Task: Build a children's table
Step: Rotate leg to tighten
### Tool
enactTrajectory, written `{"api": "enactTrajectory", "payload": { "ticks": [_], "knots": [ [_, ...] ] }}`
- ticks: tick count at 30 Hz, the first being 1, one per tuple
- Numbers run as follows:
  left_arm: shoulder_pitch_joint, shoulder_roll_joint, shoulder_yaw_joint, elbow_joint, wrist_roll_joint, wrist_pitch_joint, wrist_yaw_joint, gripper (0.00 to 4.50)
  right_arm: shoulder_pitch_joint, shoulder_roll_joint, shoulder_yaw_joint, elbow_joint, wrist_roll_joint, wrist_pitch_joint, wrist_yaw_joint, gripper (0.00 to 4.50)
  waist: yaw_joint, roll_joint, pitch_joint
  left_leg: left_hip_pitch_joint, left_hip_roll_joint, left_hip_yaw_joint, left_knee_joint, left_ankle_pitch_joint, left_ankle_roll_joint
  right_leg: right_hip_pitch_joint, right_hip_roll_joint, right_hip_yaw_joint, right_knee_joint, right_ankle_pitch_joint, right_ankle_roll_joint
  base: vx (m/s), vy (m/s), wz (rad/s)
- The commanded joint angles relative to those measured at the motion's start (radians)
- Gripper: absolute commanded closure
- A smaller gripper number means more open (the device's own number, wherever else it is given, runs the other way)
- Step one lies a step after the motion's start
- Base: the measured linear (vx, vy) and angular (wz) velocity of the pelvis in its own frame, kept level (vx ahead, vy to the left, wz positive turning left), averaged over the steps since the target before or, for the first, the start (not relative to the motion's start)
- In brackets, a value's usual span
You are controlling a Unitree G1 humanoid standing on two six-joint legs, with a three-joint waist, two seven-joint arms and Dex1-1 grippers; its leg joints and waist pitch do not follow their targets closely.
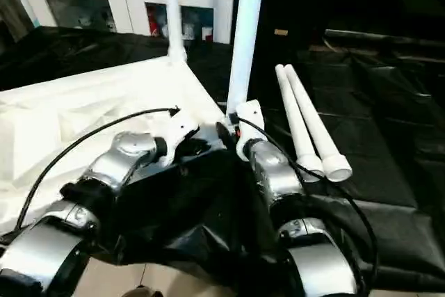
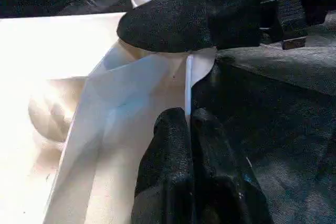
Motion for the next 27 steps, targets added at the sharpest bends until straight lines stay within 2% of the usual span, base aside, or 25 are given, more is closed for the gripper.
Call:
{"api": "enactTrajectory", "payload": {
  "ticks": [1,4,5,8,11,12,14,18,26,27],
  "knots": [
    [-0.031,-0.053,-0.006,-0.003,-0.017,-0.054,0.026,4.5,-0.005,0.074,0.072,0.013,-0.013,-0.009,0.108,1.22,-0.001,-0.008,-0.067,0.009,0.039,-0.013,-0.059,-0.167,0.054,0.053,-0.09,0.053,-0.075,-0.168,-0.194,0.0,0.0,0.0],
    [-0.015,-0.032,-0.012,-0.009,-0.023,-0.076,-0.009,4.5,-0.005,0.056,0.072,0.011,0.007,-0.031,0.188,0.99,0.0,-0.009,-0.066,0.008,0.039,-0.014,-0.06,-0.186,0.056,0.055,-0.091,0.052,-0.078,-0.213,-0.185,0.0,0.0,0.0],
    [0.004,-0.013,-0.015,-0.025,-0.027,-0.084,-0.042,4.5,0.005,0.032,0.092,-0.009,0.002,-0.039,0.232,0.72,-0.001,-0.009,-0.066,0.009,0.04,-0.014,-0.06,-0.188,0.055,0.054,-0.09,0.052,-0.079,-0.219,-0.184,0.0,0.0,0.0],
    [0.022,0.005,-0.017,-0.044,-0.032,-0.091,-0.076,4.5,0.02,0.009,0.109,-0.035,0.002,-0.041,0.286,0.57,-0.001,-0.009,-0.065,0.009,0.043,-0.015,-0.061,-0.192,0.058,0.054,-0.091,0.052,-0.077,-0.217,-0.189,0.0,0.0,0.0],
    [0.04,0.024,-0.019,-0.063,-0.037,-0.1,-0.115,4.5,0.038,-0.015,0.122,-0.065,0.015,-0.036,0.359,0.57,-0.001,-0.008,-0.064,0.008,0.044,-0.015,-0.061,-0.196,0.06,0.055,-0.091,0.052,-0.079,-0.218,-0.191,0.0,0.0,0.0],
    [0.065,0.053,-0.025,-0.091,-0.048,-0.111,-0.176,4.5,0.07,-0.055,0.138,-0.125,0.04,-0.02,0.475,0.57,-0.002,-0.009,-0.064,0.009,0.045,-0.015,-0.062,-0.196,0.06,0.054,-0.092,0.053,-0.077,-0.219,-0.191,0.0,0.0,0.0],
    [0.077,0.07,-0.029,-0.107,-0.053,-0.118,-0.209,4.5,0.092,-0.085,0.149,-0.167,0.054,-0.011,0.552,0.57,0.004,-0.011,-0.063,0.007,0.045,-0.014,-0.06,-0.2,0.071,0.057,-0.09,0.052,-0.079,-0.227,-0.185,0.0,0.0,0.0],
    [0.11,0.12,-0.041,-0.152,-0.07,-0.126,-0.306,4.5,0.126,-0.139,0.161,-0.224,0.07,-0.023,0.657,0.57,0.004,-0.008,-0.061,0.011,0.048,-0.014,-0.063,-0.221,0.06,0.049,-0.091,0.051,-0.083,-0.275,-0.182,0.0,0.0,0.0],
    [0.185,0.208,-0.052,-0.27,-0.116,-0.112,-0.483,4.5,0.181,-0.23,0.192,-0.356,0.118,0.066,0.844,0.57,0.012,-0.006,-0.062,0.01,0.052,-0.013,-0.064,-0.211,0.062,0.047,-0.088,0.052,-0.077,-0.247,-0.188,0.0,0.0,0.0],
    [0.194,0.221,-0.052,-0.286,-0.122,-0.103,-0.503,4.5,0.187,-0.238,0.197,-0.37,0.121,0.079,0.865,0.81,0.013,-0.007,-0.061,0.01,0.051,-0.013,-0.064,-0.217,0.059,0.048,-0.088,0.052,-0.078,-0.26,-0.186,0.0,0.0,0.0]
  ]
}}
